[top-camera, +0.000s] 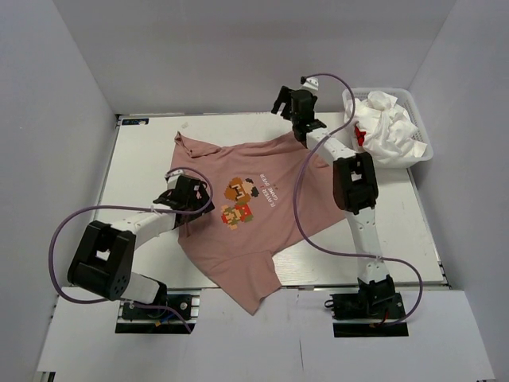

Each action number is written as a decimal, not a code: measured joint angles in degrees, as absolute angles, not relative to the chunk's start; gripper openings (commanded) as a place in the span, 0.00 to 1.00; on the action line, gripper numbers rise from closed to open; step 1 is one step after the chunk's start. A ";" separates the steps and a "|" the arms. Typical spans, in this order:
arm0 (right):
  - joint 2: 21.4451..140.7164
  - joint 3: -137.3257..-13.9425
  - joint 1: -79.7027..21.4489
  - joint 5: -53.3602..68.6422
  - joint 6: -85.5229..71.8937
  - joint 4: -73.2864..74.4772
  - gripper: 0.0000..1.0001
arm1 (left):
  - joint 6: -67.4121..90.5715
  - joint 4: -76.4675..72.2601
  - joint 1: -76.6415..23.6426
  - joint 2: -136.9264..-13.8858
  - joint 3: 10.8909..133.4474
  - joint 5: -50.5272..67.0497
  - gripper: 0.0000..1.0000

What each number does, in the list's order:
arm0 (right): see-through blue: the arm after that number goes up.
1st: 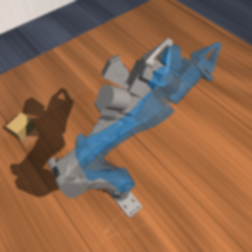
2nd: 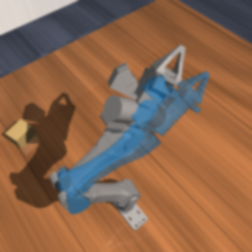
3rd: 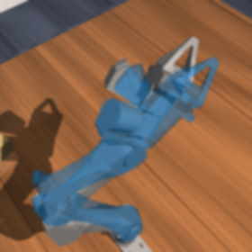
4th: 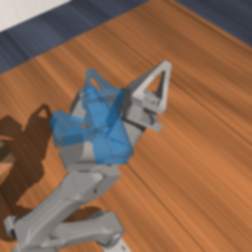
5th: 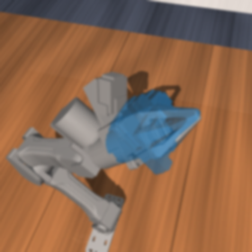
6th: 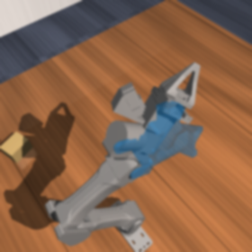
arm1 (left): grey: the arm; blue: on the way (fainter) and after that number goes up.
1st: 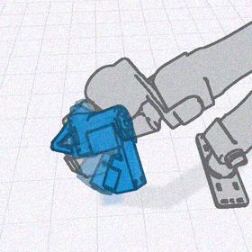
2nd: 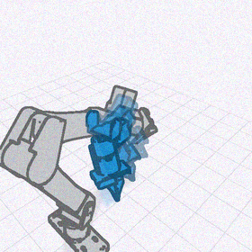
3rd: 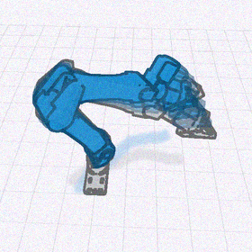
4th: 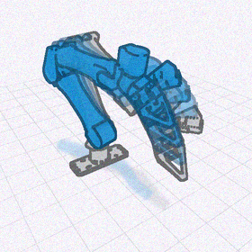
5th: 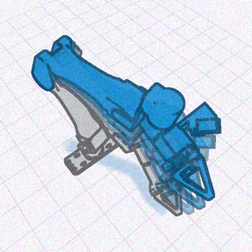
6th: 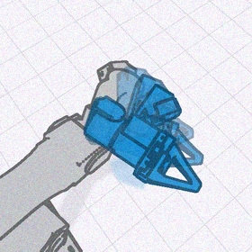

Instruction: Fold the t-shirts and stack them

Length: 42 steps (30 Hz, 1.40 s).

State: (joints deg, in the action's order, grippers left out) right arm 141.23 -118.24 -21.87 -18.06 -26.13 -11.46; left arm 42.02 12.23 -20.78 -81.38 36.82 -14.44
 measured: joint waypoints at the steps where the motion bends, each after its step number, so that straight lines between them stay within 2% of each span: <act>1: 141.43 -119.31 -21.80 -16.91 -25.32 -10.87 0.90 | 42.09 12.64 -20.78 -81.58 37.12 -14.48 1.00; 4: 137.58 -116.11 -21.63 -14.48 -23.27 -9.21 0.90 | 42.06 14.44 -20.80 -81.93 38.26 -14.76 1.00; 10: 116.55 -89.32 -21.39 -14.59 -23.64 -2.02 0.90 | 41.78 22.65 -20.80 -81.84 41.43 -16.34 1.00; 14: 105.62 -75.02 -20.91 -15.40 -26.52 1.63 0.90 | 40.75 23.00 -20.78 -81.56 45.67 -15.94 1.00; 20: 104.51 -63.88 -17.87 -12.38 -30.17 5.58 0.90 | 39.62 17.19 -20.78 -84.64 51.18 -12.47 1.00; 28: 97.65 -52.45 -13.58 -6.07 -34.50 0.97 0.90 | 37.54 12.97 -20.78 -99.02 56.77 -8.32 1.00; 36: 72.36 -28.08 -13.39 -2.55 -41.32 -0.05 0.90 | 36.64 16.47 -20.56 -104.18 62.92 -13.78 1.00; 42: 50.65 -20.71 -15.16 -2.90 -42.85 14.90 0.90 | 34.30 19.53 -20.03 -103.98 63.11 -17.15 1.00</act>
State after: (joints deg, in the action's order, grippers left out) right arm 50.65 -20.71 -15.16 -2.90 -42.85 14.90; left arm 34.30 19.53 -20.03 -103.98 63.11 -17.15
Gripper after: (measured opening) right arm 0.896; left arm 0.998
